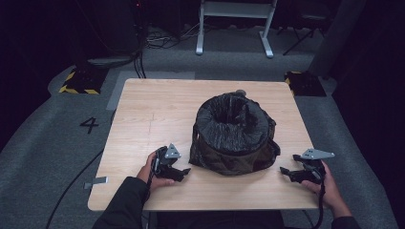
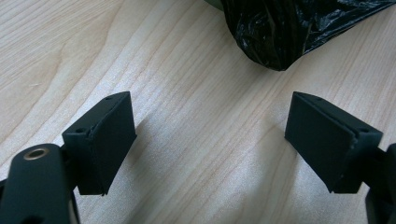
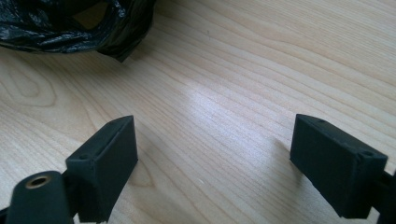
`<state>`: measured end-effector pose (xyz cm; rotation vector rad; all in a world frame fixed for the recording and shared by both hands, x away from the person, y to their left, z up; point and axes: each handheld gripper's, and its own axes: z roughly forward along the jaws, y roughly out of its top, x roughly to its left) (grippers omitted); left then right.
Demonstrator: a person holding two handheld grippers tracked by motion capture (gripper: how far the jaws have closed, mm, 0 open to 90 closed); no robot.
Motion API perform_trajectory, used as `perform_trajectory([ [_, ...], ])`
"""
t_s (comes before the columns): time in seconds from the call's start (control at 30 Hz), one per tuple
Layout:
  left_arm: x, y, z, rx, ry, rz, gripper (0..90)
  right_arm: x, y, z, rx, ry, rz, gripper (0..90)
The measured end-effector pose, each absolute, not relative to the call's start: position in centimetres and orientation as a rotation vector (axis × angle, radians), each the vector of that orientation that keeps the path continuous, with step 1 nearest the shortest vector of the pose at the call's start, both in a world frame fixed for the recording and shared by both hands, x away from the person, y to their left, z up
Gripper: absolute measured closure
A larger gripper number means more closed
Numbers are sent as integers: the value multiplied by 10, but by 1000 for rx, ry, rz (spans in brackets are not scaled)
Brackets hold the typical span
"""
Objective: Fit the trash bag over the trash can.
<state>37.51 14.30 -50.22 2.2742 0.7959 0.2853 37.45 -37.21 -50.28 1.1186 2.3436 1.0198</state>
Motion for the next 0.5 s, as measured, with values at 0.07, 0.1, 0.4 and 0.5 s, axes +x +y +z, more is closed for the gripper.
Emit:
perform_trajectory([
  [0.07,375,143,-502,2274,797,285,162,374,-372,-503,1118,2344,1020,148],
  [0.1,375,143,-502,2276,796,283,162,374,-372,-503,1118,2343,1020,148],
  [0.4,375,143,-502,2277,795,284,162,374,-372,-503,1118,2343,1020,148],
  [0.5,375,143,-502,2277,795,282,162,374,-372,-503,1119,2343,1020,148],
])
